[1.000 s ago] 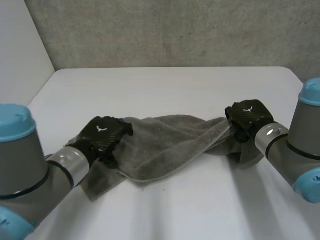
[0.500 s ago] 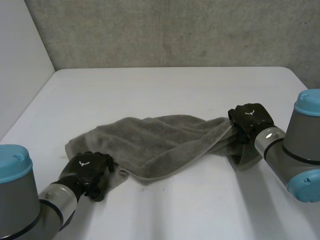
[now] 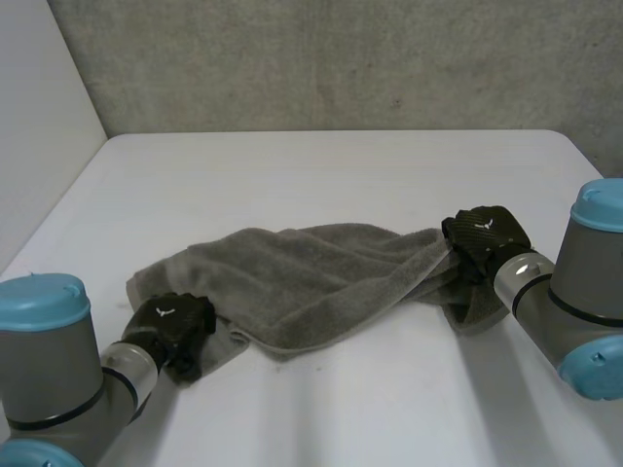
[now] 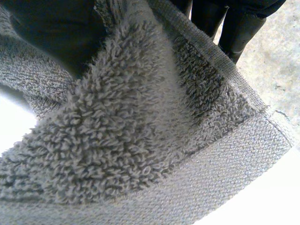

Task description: Fold the towel.

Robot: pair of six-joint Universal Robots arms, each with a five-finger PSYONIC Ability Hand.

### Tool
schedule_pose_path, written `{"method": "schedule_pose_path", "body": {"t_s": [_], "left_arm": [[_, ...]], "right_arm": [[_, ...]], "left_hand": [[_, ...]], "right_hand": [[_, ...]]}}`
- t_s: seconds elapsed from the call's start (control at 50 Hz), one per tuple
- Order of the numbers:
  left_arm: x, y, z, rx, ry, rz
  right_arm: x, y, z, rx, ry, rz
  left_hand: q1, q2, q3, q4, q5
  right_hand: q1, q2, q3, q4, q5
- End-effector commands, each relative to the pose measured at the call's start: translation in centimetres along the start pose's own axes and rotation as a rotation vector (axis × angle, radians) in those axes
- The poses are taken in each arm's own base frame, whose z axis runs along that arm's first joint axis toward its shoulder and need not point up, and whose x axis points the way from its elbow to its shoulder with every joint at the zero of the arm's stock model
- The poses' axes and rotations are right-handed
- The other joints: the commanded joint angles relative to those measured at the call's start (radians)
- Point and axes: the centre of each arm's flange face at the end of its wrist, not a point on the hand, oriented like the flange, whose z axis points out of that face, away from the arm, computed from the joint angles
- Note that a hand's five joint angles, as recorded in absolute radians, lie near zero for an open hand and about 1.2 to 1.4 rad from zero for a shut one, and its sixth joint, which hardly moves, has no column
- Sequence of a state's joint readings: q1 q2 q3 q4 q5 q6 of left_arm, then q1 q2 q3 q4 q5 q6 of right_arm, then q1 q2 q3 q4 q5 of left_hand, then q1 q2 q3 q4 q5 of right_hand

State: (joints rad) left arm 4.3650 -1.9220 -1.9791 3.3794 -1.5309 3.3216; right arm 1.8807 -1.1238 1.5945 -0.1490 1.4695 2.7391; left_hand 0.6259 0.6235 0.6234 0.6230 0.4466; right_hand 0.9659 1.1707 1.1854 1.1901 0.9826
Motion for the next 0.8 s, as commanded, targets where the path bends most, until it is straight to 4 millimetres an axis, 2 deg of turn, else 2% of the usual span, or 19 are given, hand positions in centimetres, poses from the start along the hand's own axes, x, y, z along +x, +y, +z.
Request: {"method": "schedule_pose_path", "body": {"t_s": [0.02, 0.08, 0.12, 0.24, 0.3, 0.34, 0.36, 0.38, 0.4, 0.42, 0.44, 0.46, 0.5, 0.52, 0.56, 0.64, 0.66, 0.72, 0.8], "left_arm": [[-0.3, -1.0, 1.1, 0.077, -0.015, 0.005], [-0.3, -1.1, 1.3, 0.081, -0.016, 0.007], [-0.3, -1.1, 1.6, 0.081, -0.017, 0.028], [-0.2, -1.6, 1.5, 0.099, -0.019, 0.086], [-0.4, -2.9, 0.9, 0.147, -0.033, 0.113], [-0.7, -4.9, -0.2, 0.219, -0.051, 0.122], [-0.8, -4.9, -0.2, 0.22, -0.051, 0.122], [-0.9, -6.0, -0.9, 0.259, -0.062, 0.124], [-0.9, -6.0, -0.9, 0.26, -0.062, 0.124], [-1.2, -7.3, -1.7, 0.309, -0.075, 0.125], [-1.6, -8.7, -2.6, 0.362, -0.091, 0.127], [-1.6, -8.7, -2.6, 0.363, -0.092, 0.127], [-2.6, -10.9, -4.5, 0.44, -0.132, 0.126], [-2.6, -10.9, -4.5, 0.44, -0.132, 0.126], [-4.3, -12.8, -6.3, 0.48, -0.187, 0.131], [-5.4, -13.4, -7.4, 0.459, -0.189, 0.145], [-5.5, -13.2, -7.5, 0.429, -0.161, 0.148], [-5.5, -12.5, -7.4, 0.369, -0.098, 0.139], [-5.9, -11.5, -6.6, 0.315, -0.057, 0.112]], "right_arm": [[-0.2, 0.2, 0.0, -0.005, -0.005, -0.007], [-0.2, 0.3, 0.1, -0.005, -0.005, -0.007], [-0.1, 0.3, 0.0, -0.007, -0.003, -0.006], [0.0, 0.1, 0.0, -0.001, 0.0, -0.009], [0.1, -0.2, 0.0, 0.009, 0.002, -0.01], [0.5, -0.8, -0.1, 0.018, 0.011, -0.01], [0.5, -0.8, -0.1, 0.018, 0.011, -0.01], [0.9, -1.3, -0.3, 0.03, 0.019, -0.014], [1.1, -2.1, -0.8, 0.045, 0.026, -0.026], [1.1, -2.1, -0.8, 0.045, 0.026, -0.027], [1.4, -2.8, -1.4, 0.05, 0.029, -0.047], [1.6, -3.5, -2.1, 0.04, 0.027, -0.076], [2.0, -4.1, -3.0, 0.016, 0.023, -0.108], [2.0, -4.1, -3.0, 0.016, 0.023, -0.109], [2.8, -5.0, -4.5, -0.055, 0.002, -0.153], [3.2, -6.3, -6.3, -0.092, -0.031, -0.184], [3.3, -7.1, -7.4, -0.09, -0.043, -0.195], [3.4, -7.7, -8.5, -0.099, -0.068, -0.211], [3.5, -7.3, -8.4, -0.108, -0.087, -0.22]], "left_hand": [[0.538, 0.541, 0.541, 0.541, 0.543], [0.612, 0.615, 0.615, 0.615, 0.617], [0.77, 0.772, 0.773, 0.773, 0.775], [0.77, 0.773, 0.773, 0.773, 0.775], [0.77, 0.773, 0.773, 0.773, 0.775], [0.77, 0.773, 0.773, 0.773, 0.775], [0.77, 0.773, 0.773, 0.773, 0.775], [0.77, 0.773, 0.773, 0.773, 0.775], [0.77, 0.773, 0.773, 0.773, 0.775], [0.77, 0.773, 0.773, 0.773, 0.775], [0.77, 0.773, 0.773, 0.773, 0.775], [0.77, 0.773, 0.773, 0.773, 0.775], [0.77, 0.773, 0.773, 0.773, 0.775], [0.77, 0.773, 0.773, 0.773, 0.775], [0.77, 0.773, 0.773, 0.773, 0.775], [0.77, 0.773, 0.773, 0.773, 0.775], [0.77, 0.773, 0.773, 0.773, 0.775], [0.77, 0.773, 0.773, 0.773, 0.775], [0.77, 0.773, 0.773, 0.773, 0.775]], "right_hand": [[0.43, 0.226, 0.211, 0.206, 0.239], [0.43, 0.226, 0.211, 0.206, 0.239], [0.43, 0.226, 0.211, 0.206, 0.239], [0.43, 0.226, 0.211, 0.206, 0.239], [0.43, 0.226, 0.211, 0.206, 0.239], [0.43, 0.226, 0.211, 0.206, 0.239], [0.43, 0.226, 0.211, 0.206, 0.239], [0.43, 0.226, 0.211, 0.206, 0.239], [0.43, 0.226, 0.211, 0.206, 0.239], [0.43, 0.226, 0.211, 0.206, 0.239], [0.43, 0.226, 0.211, 0.206, 0.239], [0.43, 0.226, 0.211, 0.206, 0.239], [0.43, 0.226, 0.211, 0.206, 0.239], [0.43, 0.226, 0.211, 0.206, 0.239], [0.43, 0.226, 0.211, 0.206, 0.239], [0.43, 0.226, 0.211, 0.206, 0.239], [0.43, 0.226, 0.211, 0.206, 0.239], [0.43, 0.226, 0.211, 0.206, 0.239], [0.43, 0.226, 0.211, 0.206, 0.239]]}}
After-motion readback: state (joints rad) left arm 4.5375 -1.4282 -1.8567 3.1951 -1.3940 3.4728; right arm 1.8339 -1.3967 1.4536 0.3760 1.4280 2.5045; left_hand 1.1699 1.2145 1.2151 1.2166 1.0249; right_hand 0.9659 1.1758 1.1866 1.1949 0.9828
